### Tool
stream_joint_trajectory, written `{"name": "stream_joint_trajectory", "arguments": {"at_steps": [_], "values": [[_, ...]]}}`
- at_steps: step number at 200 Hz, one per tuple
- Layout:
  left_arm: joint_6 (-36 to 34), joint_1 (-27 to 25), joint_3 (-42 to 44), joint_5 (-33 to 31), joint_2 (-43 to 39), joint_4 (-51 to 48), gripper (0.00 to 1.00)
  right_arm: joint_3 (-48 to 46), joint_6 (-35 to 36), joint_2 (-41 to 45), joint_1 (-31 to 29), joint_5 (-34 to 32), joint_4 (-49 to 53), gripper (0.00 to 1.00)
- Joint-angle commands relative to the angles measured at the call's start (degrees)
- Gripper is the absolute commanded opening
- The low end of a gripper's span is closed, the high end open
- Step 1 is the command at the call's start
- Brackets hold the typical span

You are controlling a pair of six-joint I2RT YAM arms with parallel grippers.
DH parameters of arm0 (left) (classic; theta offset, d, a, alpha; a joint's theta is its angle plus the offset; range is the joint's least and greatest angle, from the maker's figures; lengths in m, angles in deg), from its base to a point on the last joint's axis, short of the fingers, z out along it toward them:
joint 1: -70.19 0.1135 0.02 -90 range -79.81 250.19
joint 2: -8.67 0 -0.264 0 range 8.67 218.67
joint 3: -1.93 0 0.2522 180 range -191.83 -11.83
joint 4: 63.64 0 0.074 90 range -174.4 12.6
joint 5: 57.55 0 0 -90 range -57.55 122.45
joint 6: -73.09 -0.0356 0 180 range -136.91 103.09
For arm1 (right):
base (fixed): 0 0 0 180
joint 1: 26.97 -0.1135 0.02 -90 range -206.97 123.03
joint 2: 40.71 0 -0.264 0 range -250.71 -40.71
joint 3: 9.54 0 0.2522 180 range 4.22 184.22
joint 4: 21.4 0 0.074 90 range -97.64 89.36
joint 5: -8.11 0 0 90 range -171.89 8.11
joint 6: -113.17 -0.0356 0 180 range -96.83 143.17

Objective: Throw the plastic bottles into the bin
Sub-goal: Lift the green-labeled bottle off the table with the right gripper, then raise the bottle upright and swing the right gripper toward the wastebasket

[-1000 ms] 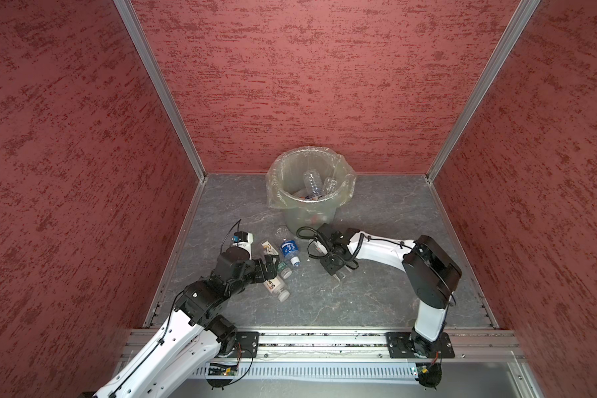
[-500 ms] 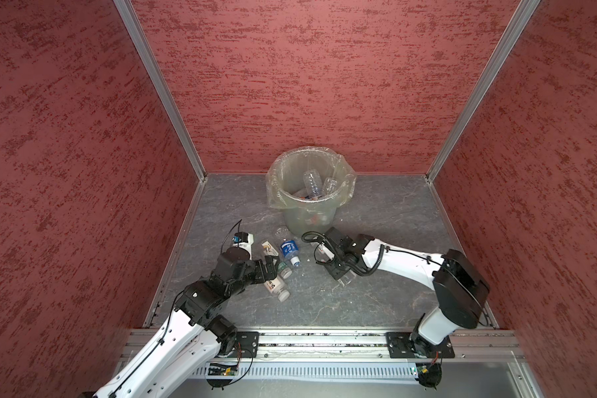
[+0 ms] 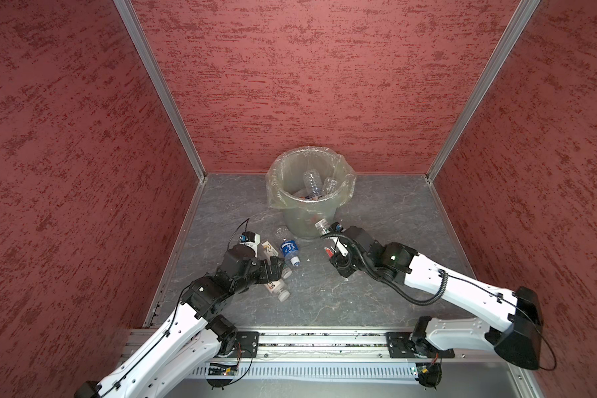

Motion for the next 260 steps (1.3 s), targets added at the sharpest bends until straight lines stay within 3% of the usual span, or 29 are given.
{"name": "stream_joint_trajectory", "arguments": {"at_steps": [1,172,223,260], "values": [[-1.44,-1.56,-0.31,0.23,0.91,2.02,0.99,-0.92,-2.02,3.85,-1.38,-4.68,-2.50,0.16],[-2.17,-10.06,-2.42,-2.85,5.98,5.96,0.99,-10.07,2.03,30.13,-8.25,-12.72,-16.14,0.16],[-2.13,-10.63,-2.68,-3.18,6.40,6.37,0.99,-7.46,4.05,28.89,-8.36,-17.27,-19.17,0.17],[-2.21,-10.61,-2.70,-3.59,6.25,5.89,0.99,4.35,9.40,17.98,-8.18,-23.86,-21.20,0.19]]}}
